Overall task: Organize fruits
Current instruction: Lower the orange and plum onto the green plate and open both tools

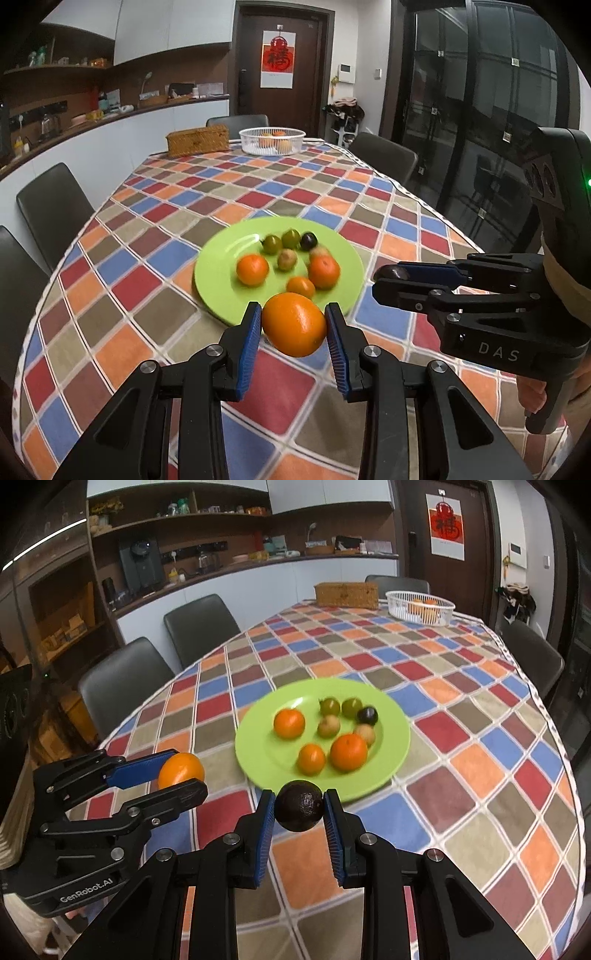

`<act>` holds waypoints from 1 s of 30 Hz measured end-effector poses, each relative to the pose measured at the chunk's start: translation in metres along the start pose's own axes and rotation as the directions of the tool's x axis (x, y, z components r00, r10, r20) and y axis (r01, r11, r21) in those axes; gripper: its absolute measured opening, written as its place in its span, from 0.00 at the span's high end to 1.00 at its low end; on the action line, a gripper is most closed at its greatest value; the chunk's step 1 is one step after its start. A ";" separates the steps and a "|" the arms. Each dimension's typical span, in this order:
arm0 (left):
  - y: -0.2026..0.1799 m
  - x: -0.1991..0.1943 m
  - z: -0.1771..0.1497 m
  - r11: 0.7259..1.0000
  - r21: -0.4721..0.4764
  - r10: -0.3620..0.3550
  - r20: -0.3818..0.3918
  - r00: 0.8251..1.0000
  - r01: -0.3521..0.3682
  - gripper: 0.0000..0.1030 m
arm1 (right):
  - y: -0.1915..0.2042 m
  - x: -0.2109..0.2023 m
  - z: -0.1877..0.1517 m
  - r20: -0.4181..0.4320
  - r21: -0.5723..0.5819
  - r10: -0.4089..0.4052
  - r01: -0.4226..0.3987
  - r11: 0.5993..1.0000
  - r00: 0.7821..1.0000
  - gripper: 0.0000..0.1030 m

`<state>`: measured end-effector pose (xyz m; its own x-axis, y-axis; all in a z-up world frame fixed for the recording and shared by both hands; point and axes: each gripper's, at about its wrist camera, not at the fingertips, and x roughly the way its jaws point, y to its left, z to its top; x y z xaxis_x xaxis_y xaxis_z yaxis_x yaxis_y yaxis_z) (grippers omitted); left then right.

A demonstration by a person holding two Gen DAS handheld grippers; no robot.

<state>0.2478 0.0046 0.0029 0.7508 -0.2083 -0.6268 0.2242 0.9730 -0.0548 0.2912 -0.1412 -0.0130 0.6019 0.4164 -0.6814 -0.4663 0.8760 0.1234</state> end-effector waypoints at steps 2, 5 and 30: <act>0.005 0.005 0.006 1.000 -0.005 0.007 0.002 1.000 -0.007 0.66 | -0.002 0.003 0.006 0.005 0.002 0.001 -0.001 1.000 1.000 0.73; 0.013 0.015 0.014 1.000 -0.020 0.008 0.002 1.000 -0.008 0.67 | -0.005 0.010 0.016 0.013 0.007 -0.006 0.006 1.000 1.000 0.73; 0.056 0.137 0.066 0.998 -0.055 0.006 -0.121 0.993 -0.013 0.67 | -0.047 0.106 0.069 -0.064 0.079 -0.039 0.044 0.996 0.997 0.73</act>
<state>0.4040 0.0242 -0.0347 0.6714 -0.1884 -0.7167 0.1796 0.9797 -0.0893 0.4219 -0.1216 -0.0415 0.5772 0.3656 -0.7302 -0.3871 0.9098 0.1496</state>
